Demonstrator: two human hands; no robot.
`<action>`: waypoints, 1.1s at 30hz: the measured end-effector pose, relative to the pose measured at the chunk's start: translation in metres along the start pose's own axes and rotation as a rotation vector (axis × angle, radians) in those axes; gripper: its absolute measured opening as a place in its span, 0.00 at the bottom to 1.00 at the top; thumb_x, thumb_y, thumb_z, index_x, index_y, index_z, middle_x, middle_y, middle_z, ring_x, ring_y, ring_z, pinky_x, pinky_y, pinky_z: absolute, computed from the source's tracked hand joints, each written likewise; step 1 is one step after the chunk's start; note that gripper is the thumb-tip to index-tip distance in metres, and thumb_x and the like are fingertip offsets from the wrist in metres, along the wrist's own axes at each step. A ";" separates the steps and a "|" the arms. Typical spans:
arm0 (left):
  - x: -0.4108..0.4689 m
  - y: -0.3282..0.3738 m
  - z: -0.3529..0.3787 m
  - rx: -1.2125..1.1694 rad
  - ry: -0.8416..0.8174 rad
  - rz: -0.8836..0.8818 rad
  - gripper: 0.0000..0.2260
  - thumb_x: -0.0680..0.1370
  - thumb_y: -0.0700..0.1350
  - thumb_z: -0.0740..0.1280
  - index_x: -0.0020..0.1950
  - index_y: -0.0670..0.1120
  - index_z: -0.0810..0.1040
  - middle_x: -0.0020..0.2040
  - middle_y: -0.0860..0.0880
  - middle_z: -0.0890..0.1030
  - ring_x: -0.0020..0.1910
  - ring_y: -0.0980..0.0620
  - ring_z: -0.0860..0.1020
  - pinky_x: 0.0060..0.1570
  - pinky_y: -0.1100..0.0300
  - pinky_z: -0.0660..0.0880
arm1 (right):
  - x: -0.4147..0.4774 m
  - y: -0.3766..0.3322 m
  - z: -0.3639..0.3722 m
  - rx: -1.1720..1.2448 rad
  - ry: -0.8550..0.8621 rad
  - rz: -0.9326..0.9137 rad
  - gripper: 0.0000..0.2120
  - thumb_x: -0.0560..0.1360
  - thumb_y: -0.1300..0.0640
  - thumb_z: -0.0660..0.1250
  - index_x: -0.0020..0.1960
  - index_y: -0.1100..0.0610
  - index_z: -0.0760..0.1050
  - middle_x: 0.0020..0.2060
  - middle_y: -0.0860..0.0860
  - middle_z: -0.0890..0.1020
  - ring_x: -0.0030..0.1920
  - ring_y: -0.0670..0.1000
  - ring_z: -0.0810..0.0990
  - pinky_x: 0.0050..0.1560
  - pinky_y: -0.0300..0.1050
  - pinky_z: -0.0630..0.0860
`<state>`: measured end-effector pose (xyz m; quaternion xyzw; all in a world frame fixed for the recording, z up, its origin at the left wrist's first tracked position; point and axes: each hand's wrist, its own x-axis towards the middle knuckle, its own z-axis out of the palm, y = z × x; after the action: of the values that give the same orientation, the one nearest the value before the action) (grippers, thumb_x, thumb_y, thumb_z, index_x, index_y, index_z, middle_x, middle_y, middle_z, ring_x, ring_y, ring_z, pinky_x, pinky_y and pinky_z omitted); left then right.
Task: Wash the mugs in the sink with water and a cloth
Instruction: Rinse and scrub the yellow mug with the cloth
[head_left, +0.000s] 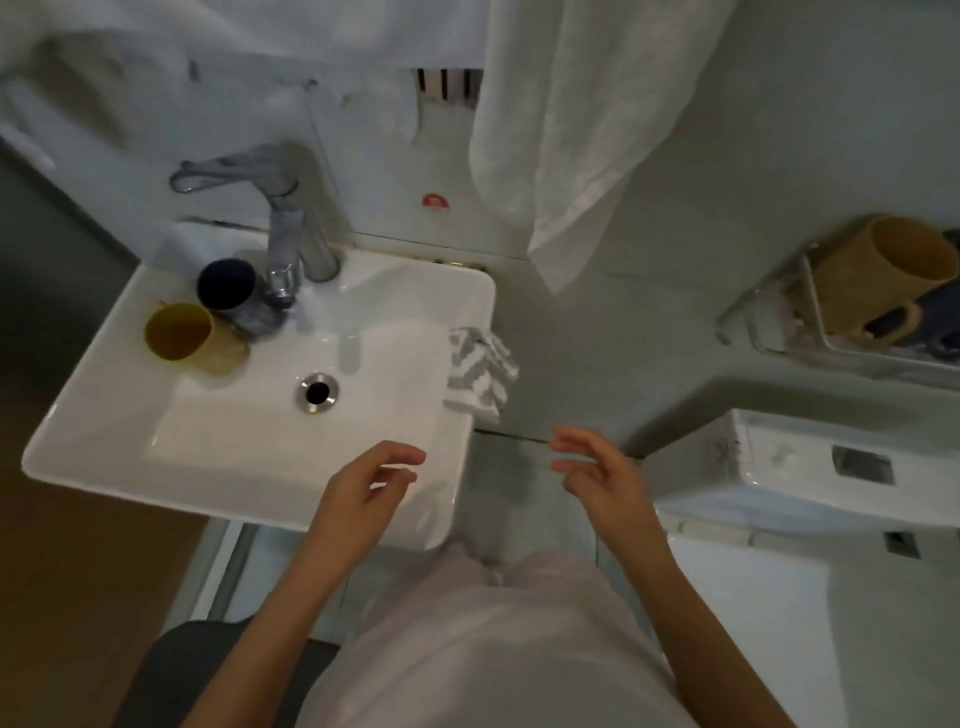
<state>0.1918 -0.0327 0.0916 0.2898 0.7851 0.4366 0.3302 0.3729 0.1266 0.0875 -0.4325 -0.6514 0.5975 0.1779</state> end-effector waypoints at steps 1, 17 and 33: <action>0.000 -0.001 -0.002 -0.015 0.025 -0.001 0.13 0.77 0.33 0.62 0.47 0.50 0.79 0.49 0.62 0.80 0.46 0.59 0.80 0.44 0.74 0.72 | 0.001 -0.001 0.006 -0.006 -0.007 -0.008 0.23 0.73 0.74 0.60 0.52 0.46 0.75 0.48 0.44 0.81 0.47 0.48 0.81 0.50 0.42 0.75; 0.009 -0.037 -0.076 -0.229 0.222 -0.090 0.11 0.77 0.33 0.62 0.49 0.46 0.80 0.50 0.55 0.82 0.46 0.57 0.81 0.52 0.61 0.76 | 0.032 -0.034 0.112 -0.029 -0.144 -0.064 0.24 0.73 0.76 0.57 0.52 0.47 0.75 0.49 0.49 0.81 0.43 0.43 0.81 0.48 0.38 0.76; 0.092 -0.124 -0.293 0.128 -0.009 -0.012 0.11 0.78 0.37 0.62 0.50 0.52 0.77 0.50 0.57 0.78 0.49 0.61 0.76 0.43 0.80 0.67 | 0.076 -0.100 0.344 -0.100 -0.007 -0.086 0.16 0.77 0.68 0.59 0.58 0.51 0.75 0.52 0.46 0.79 0.49 0.42 0.79 0.44 0.27 0.73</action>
<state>-0.1114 -0.1653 0.0757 0.3075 0.8118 0.3821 0.3170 0.0371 -0.0205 0.0820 -0.4102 -0.6992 0.5573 0.1794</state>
